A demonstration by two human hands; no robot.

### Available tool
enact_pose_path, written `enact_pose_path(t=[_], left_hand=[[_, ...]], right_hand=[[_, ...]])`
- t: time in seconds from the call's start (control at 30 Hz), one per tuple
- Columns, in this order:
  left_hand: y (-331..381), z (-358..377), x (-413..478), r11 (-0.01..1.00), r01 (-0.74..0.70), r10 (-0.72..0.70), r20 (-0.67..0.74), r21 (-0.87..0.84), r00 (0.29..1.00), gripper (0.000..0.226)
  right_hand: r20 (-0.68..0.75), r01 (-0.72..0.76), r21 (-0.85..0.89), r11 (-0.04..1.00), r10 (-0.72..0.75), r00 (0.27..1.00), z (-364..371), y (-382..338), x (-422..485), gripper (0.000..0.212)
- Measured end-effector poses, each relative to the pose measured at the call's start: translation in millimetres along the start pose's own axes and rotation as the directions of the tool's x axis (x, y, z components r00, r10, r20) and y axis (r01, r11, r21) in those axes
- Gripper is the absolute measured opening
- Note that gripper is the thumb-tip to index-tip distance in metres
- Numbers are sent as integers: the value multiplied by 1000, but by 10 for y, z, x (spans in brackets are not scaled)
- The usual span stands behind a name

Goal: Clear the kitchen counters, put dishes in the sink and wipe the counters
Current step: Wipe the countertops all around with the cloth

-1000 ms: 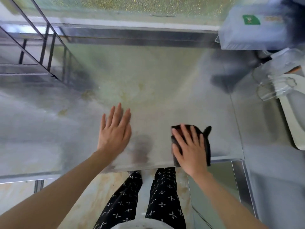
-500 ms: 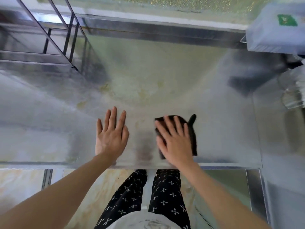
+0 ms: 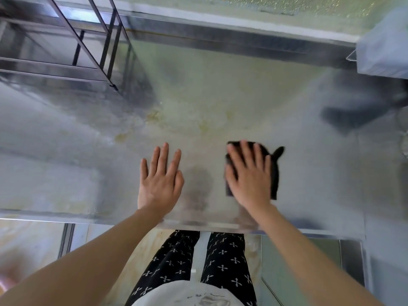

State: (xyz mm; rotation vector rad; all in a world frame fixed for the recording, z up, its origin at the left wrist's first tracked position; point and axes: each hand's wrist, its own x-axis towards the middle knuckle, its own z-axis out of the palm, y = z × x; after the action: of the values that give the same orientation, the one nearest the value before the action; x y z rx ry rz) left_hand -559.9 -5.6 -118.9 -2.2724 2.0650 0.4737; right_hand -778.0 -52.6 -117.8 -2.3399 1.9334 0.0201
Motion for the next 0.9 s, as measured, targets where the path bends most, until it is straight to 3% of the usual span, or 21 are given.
enact_pose_path(t=[0.07,0.13,0.17,0.23,0.3,0.37,0.4,0.47,0.53,0.57,0.6,0.67,0.77,0.83,0.9], left_hand=[[-1,6,5,1000,-5,5,1,2,1000,55],[-5,11,6,1000,-6,6,-6,3,1000,55],[-8,15,6,1000,-7,7,-11,4,1000,55],[-13,22,5,1000,-12,12,-17,5,1000,55],[-14,26,8,1000,-17,17,-22,4,1000,55],[-15,28,10,1000,-24,24,-30,5,999,55],[-15,32,10,1000,-26,27,-31,8,999,55],[-20,38,6,1000,-28,29,-33,11,999,55],[-21,40,3,1000,-28,28,-36,9,999,55],[-20,37,4,1000,-27,27,-35,6,999,55],[-21,32,5,1000,-26,26,-32,8,999,55],[-19,23,12,999,-25,26,-28,22,999,54],[-20,7,19,999,-28,29,-25,28,999,54],[-24,3,20,999,-27,27,-26,25,999,54],[-11,6,13,1000,-21,22,-36,19,999,54]], right_hand=[[-21,-219,42,975,220,975,-12,57,161,51],[-29,-315,87,945,318,947,8,-159,150,52],[-24,-286,90,954,289,957,17,-315,82,52],[-14,-76,63,995,77,997,33,-564,-97,51],[26,172,51,984,-173,985,27,-526,-100,51],[32,258,27,966,-258,965,14,-285,143,51],[9,207,-1,978,-207,978,14,-160,300,51],[-38,-44,15,999,44,998,-19,-11,638,51],[-50,-266,102,958,272,961,-20,-129,852,52],[-54,-288,123,950,296,954,-19,-271,876,52],[-67,-231,130,964,241,968,-9,-428,849,52],[-84,20,91,996,-12,996,26,-658,701,50],[-36,305,70,950,-304,952,20,-559,694,49],[-36,327,38,944,-326,945,1,-348,874,49],[-40,174,29,984,-173,984,-29,-209,1106,49]])
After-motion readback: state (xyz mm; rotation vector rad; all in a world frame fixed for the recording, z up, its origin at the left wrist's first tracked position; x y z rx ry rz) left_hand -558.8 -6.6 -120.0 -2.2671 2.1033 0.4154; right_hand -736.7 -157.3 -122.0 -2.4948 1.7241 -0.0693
